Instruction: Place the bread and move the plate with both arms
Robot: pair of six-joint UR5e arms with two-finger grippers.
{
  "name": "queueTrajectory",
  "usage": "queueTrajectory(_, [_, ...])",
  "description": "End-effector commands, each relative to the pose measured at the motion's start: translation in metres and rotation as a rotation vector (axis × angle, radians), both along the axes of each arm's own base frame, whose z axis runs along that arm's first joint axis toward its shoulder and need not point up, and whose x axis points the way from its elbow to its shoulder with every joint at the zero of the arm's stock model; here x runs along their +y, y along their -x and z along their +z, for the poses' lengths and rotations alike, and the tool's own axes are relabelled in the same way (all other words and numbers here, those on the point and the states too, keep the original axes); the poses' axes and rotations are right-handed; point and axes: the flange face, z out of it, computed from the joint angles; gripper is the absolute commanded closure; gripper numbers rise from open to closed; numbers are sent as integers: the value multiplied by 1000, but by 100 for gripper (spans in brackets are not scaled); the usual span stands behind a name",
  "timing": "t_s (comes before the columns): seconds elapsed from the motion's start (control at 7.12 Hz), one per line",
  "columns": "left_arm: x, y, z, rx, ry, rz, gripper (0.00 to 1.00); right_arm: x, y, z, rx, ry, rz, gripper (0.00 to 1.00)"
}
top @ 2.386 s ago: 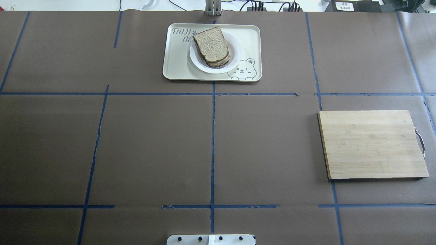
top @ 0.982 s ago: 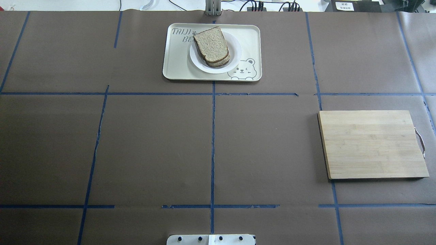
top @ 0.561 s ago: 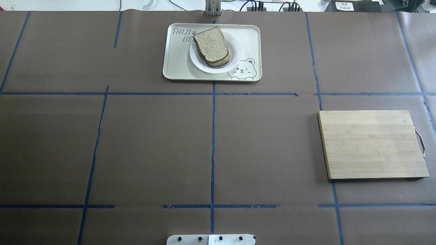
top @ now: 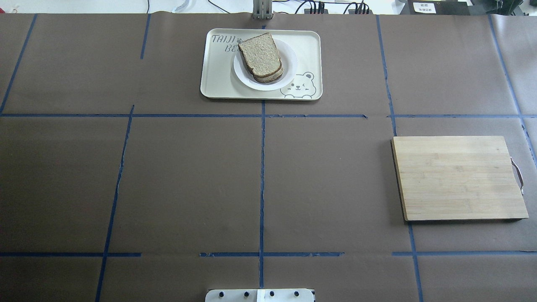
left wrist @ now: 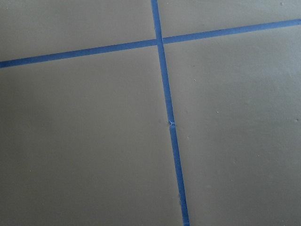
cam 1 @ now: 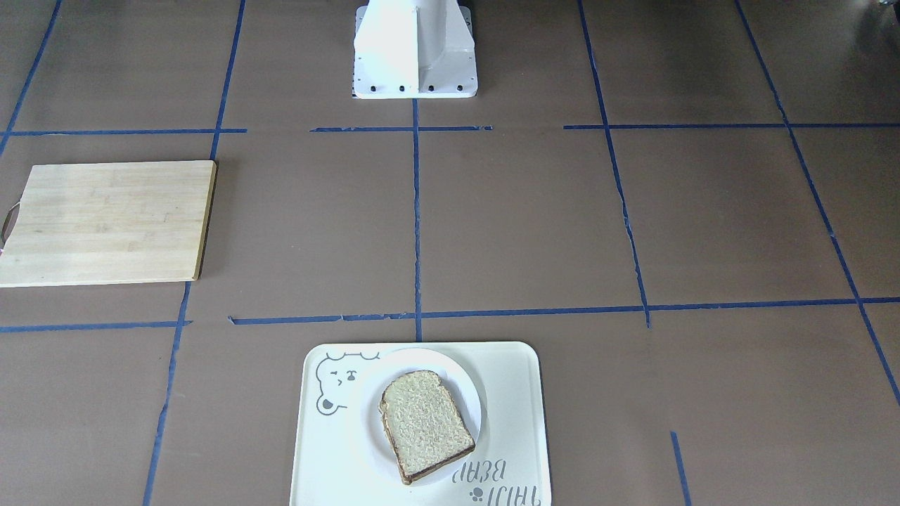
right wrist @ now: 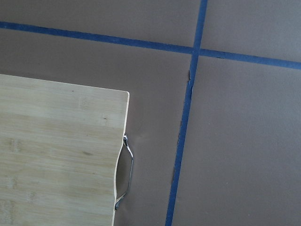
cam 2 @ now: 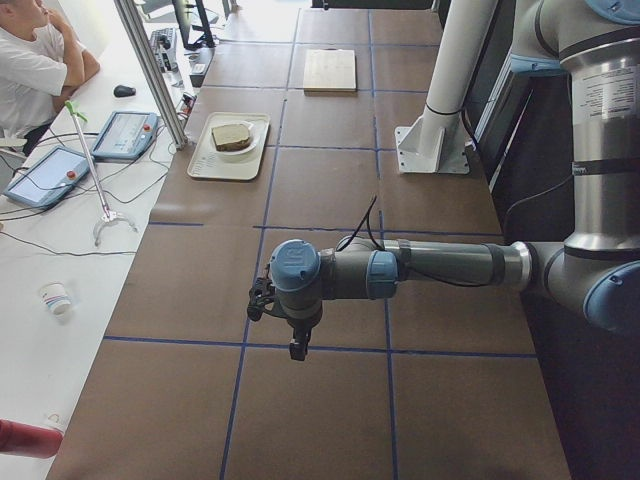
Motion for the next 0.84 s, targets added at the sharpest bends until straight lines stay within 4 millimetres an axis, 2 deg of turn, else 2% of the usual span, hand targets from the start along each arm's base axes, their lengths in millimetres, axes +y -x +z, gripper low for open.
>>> queueTrajectory(0.0, [-4, -1, -3, 0, -8, 3, 0, 11, -2, 12, 3, 24, 0, 0])
queueTrajectory(0.14, [-4, 0, -8, -2, -17, 2, 0, 15, -2, 15, 3, 30, 0, 0])
queueTrajectory(0.42, [-12, 0, -3, -12, -8, 3, 0, 9, -2, 11, 1, 21, 0, 0])
queueTrajectory(0.7, [-10, -3, 2, -14, 7, 9, 0, 8, -1, 9, -3, 19, 1, 0])
